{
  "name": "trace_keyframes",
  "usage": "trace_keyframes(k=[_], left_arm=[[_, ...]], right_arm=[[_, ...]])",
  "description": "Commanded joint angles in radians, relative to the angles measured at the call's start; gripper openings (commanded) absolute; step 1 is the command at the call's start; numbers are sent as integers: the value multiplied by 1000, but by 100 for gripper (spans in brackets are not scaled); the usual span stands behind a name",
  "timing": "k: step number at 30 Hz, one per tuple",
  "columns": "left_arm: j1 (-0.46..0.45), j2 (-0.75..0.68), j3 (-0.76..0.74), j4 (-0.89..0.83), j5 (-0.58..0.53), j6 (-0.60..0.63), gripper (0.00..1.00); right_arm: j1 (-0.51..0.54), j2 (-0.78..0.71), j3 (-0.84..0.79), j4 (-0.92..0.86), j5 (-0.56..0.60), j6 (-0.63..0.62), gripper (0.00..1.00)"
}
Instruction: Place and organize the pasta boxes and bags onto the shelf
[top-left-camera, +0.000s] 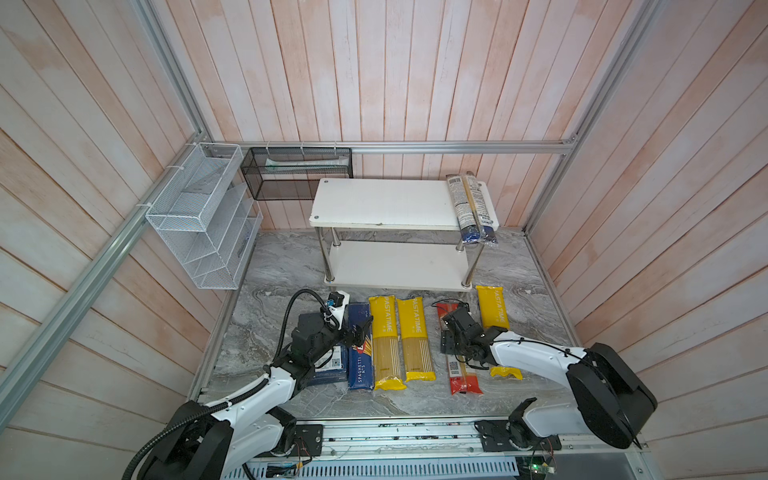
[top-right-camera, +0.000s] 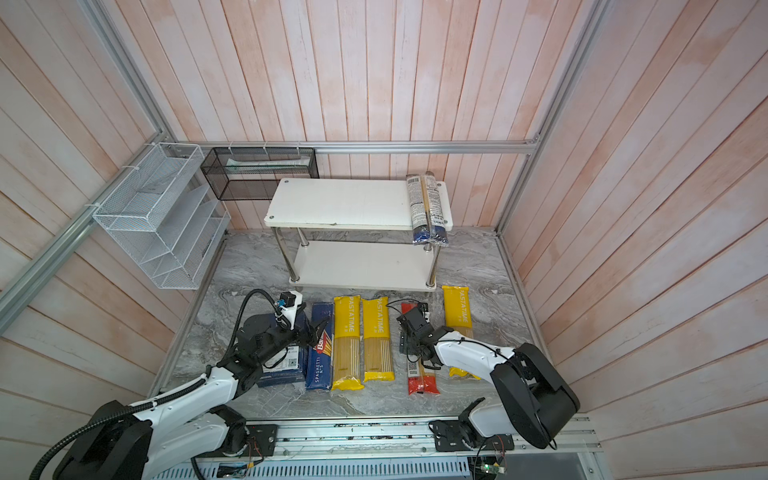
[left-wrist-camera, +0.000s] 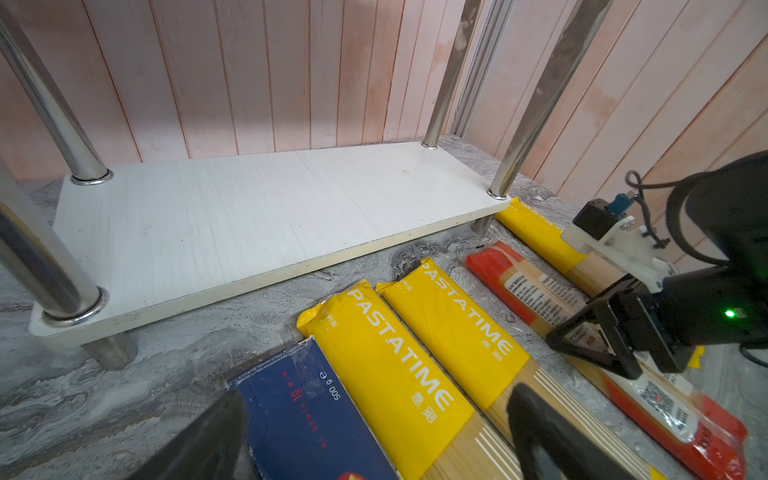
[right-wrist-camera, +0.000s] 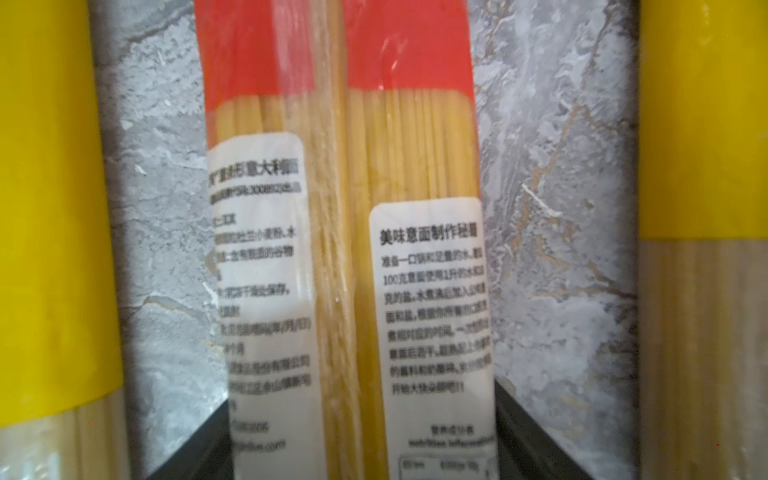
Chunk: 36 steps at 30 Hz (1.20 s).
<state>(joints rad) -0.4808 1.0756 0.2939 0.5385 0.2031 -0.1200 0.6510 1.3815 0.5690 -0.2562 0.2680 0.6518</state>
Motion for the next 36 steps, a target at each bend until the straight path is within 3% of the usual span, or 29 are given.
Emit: trace_keyframes(k=[1, 12, 22, 27, 36], left_arm=[[-5, -8, 7, 11, -5, 2, 100], [-5, -4, 8, 14, -8, 2, 100], [-4, -13, 9, 8, -1, 1, 100], [-4, -26, 3, 6, -16, 5, 100], [-5, -5, 9, 12, 1, -1, 100]], right_arm=[[-5, 10, -65, -31, -111, 43, 75], [-5, -90, -111, -8, -76, 62, 62], [-4, -56, -98, 16, -63, 62, 58], [5, 20, -37, -50, -40, 54, 74], [28, 40, -21, -73, -25, 69, 86]])
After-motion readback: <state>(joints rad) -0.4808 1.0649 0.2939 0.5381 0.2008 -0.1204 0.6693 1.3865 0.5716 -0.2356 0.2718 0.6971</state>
